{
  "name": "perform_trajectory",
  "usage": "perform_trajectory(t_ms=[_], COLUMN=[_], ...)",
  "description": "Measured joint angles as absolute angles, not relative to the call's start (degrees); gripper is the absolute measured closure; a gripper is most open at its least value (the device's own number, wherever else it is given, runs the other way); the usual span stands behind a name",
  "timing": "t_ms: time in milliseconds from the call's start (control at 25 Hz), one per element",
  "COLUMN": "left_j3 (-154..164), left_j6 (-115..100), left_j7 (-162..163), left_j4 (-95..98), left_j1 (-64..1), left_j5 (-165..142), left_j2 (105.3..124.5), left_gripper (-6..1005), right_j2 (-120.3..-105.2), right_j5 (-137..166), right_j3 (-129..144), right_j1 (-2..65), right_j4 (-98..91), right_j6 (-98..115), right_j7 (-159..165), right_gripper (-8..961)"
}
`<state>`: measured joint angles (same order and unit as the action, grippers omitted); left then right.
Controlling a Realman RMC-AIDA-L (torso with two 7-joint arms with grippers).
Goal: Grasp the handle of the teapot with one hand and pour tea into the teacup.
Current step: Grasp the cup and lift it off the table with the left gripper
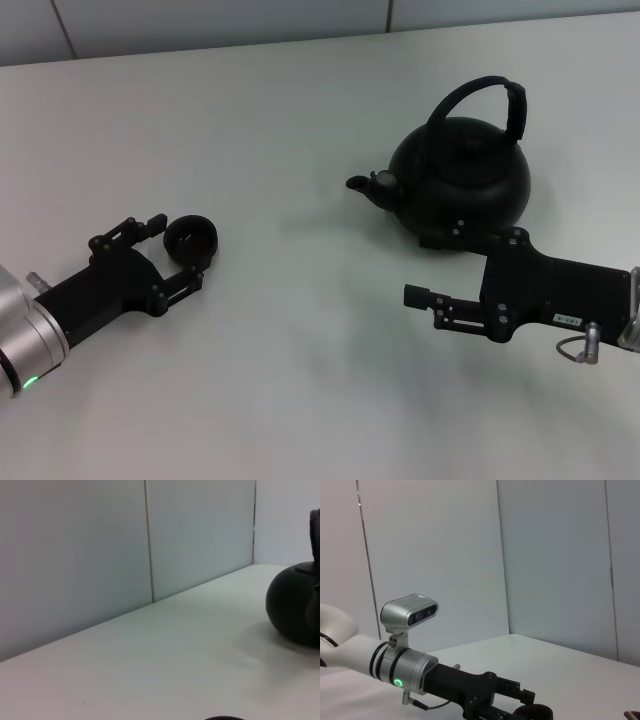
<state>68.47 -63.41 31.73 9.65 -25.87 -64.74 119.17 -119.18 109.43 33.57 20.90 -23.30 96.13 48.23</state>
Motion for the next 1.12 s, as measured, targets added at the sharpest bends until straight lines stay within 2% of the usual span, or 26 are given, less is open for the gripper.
perform_trajectory(t_ms=[1120], left_j3=[69.18], left_j6=[-61.42], left_j7=[31.73], left_j4=[9.14], left_j1=[-28.04], left_j5=[-65.02], left_j2=[119.17], left_gripper=[269], right_j2=[-119.18], right_j5=[109.42], right_j3=[32.96], right_j1=[21.71], right_j4=[-23.42], right_j6=[94.45], right_j7=[47.98], right_gripper=[244])
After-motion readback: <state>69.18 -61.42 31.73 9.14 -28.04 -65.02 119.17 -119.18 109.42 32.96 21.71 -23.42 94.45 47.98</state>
